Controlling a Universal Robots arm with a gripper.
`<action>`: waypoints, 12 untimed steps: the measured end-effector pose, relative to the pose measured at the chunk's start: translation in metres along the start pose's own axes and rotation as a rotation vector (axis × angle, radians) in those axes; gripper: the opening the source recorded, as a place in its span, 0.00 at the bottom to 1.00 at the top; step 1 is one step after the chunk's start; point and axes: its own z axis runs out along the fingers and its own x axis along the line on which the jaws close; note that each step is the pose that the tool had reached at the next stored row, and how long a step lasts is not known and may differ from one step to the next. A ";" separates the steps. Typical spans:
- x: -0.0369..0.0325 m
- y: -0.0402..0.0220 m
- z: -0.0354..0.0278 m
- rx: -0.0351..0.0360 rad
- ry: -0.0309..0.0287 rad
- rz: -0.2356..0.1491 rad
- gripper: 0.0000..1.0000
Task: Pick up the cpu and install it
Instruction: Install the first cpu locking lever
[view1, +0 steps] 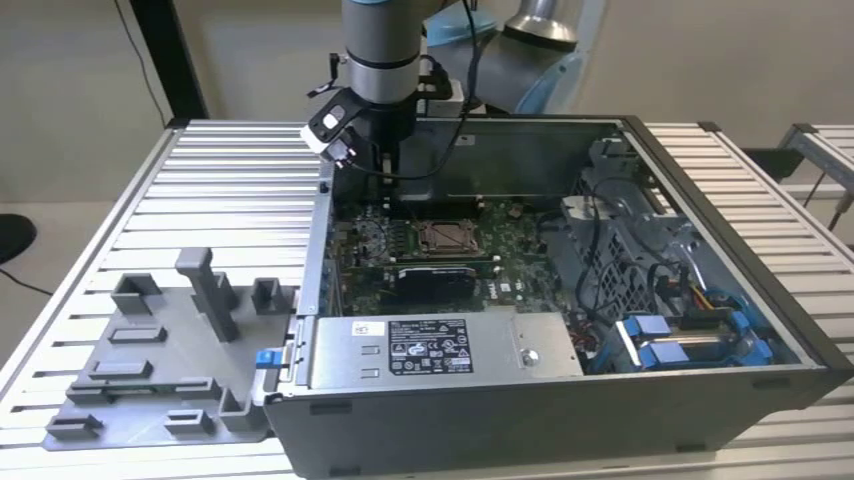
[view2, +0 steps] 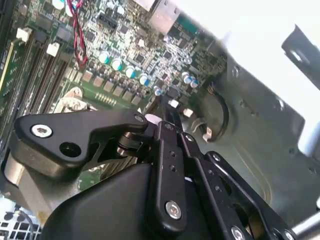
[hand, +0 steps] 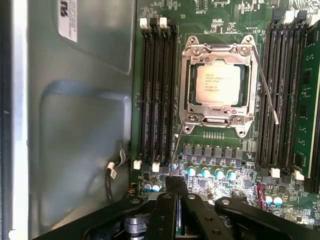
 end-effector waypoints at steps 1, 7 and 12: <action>0.0001 0.0015 -0.0011 0.0000 0.0025 0.000 0.00; 0.0005 0.0101 -0.0050 -0.0011 0.0157 -0.004 0.00; 0.0006 0.0174 -0.0082 -0.0026 0.0267 -0.007 0.00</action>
